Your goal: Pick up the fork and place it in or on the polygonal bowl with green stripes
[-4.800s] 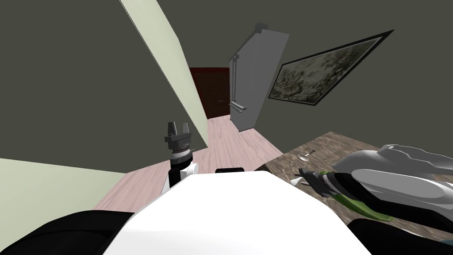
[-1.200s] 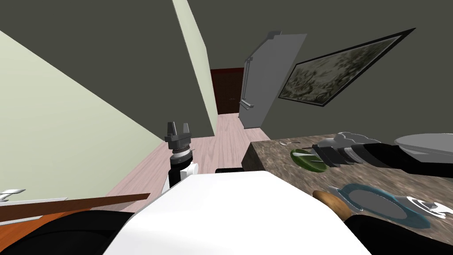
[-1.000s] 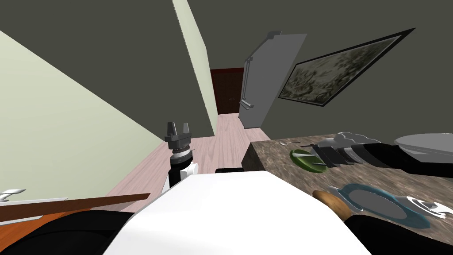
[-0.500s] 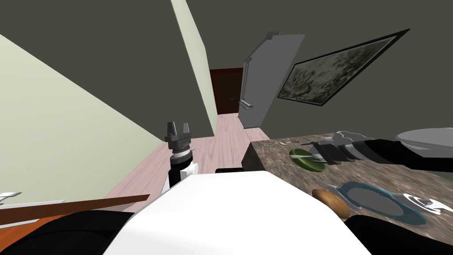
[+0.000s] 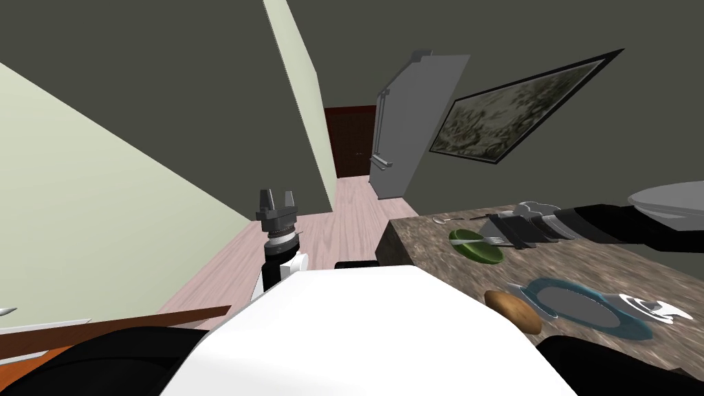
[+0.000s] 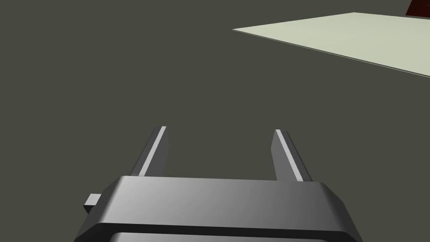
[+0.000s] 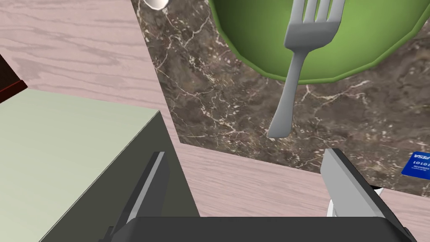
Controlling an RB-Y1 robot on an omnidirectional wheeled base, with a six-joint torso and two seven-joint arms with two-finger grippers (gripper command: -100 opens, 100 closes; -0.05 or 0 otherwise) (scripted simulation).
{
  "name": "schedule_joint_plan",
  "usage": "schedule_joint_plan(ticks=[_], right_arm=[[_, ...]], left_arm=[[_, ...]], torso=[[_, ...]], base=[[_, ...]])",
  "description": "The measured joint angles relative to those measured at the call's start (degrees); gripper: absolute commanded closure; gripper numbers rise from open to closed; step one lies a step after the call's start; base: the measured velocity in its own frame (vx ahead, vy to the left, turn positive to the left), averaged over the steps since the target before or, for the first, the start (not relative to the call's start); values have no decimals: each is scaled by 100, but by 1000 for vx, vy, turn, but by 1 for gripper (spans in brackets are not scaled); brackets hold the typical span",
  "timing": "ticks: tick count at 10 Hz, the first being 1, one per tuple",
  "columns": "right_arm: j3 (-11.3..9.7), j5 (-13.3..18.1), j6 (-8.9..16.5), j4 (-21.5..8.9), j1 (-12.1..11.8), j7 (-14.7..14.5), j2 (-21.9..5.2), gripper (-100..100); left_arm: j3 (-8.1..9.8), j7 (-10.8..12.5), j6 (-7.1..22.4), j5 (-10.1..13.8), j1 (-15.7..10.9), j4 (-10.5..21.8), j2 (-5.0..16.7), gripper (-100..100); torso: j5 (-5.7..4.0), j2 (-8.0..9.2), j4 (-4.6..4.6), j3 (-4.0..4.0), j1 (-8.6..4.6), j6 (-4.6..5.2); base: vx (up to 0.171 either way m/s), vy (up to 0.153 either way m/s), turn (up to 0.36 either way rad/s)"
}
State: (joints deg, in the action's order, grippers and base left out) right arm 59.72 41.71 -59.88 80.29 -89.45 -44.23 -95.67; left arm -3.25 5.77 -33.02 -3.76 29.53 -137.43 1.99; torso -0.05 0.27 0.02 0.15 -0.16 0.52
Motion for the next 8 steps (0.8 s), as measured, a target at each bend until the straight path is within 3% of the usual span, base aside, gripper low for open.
schedule_joint_plan(ticks=[2, 3, 8], right_arm=[[240, 57, -220, -138, -34, 90, -79, -100], [254, 62, -241, -141, -36, 102, -80, 0], [253, 62, -239, -141, -35, 101, -79, 0]], left_arm=[[0, 0, 0, 0, 0, 0, 0, 0], [0, 0, 0, 0, 0, 0, 0, 0], [0, 0, 0, 0, 0, 0, 0, 0]], torso=[[0, -1, 0, 0, 0, 0], [-2, 0, 0, 0, -4, -1], [-3, 0, 0, 0, -8, 0]], base=[[0, 13, -19], [0, 0, 0], [0, 0, 0]])
